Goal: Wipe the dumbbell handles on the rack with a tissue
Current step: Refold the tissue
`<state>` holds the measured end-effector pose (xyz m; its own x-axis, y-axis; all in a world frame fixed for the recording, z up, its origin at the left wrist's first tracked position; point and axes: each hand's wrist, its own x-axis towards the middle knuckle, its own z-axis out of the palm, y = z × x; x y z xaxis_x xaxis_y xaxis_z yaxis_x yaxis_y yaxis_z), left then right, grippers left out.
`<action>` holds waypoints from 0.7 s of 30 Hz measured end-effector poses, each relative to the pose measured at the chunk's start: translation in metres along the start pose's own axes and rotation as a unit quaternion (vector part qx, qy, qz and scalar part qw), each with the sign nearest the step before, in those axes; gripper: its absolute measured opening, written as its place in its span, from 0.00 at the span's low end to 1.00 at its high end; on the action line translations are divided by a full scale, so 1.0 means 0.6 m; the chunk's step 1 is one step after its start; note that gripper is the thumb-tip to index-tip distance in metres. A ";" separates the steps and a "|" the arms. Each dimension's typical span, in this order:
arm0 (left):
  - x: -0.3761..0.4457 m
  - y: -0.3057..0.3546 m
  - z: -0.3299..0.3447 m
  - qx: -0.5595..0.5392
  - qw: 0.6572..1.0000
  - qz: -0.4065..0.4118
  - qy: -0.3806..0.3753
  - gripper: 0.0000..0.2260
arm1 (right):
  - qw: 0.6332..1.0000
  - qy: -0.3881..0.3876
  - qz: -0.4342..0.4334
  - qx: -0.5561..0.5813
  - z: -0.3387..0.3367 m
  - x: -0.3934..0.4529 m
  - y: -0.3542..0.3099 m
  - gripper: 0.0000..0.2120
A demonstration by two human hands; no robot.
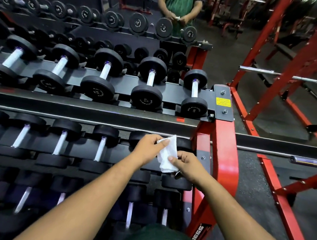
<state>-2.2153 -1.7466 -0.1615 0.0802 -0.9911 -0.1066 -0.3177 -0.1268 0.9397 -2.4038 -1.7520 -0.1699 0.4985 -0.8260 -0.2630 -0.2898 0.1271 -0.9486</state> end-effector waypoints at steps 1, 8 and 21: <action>0.001 0.006 -0.003 -0.002 1.000 0.004 -0.007 0.14 | 1.000 0.000 0.000 0.004 0.000 -0.002 -0.001 0.08; 0.018 0.003 -0.045 -0.093 0.994 -0.024 0.059 0.13 | 1.000 -0.004 0.011 -0.006 -0.005 -0.012 0.010 0.10; -0.014 0.010 -0.029 -0.154 0.986 -0.053 -0.027 0.07 | 1.000 -0.011 0.008 -0.008 0.002 -0.020 0.002 0.11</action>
<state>-2.2013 -1.7383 -0.1492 0.0438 -0.9749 -0.2184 -0.0070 -0.2189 0.9757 -2.4096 -1.7412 -0.1682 0.5114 -0.8118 -0.2820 -0.3101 0.1317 -0.9415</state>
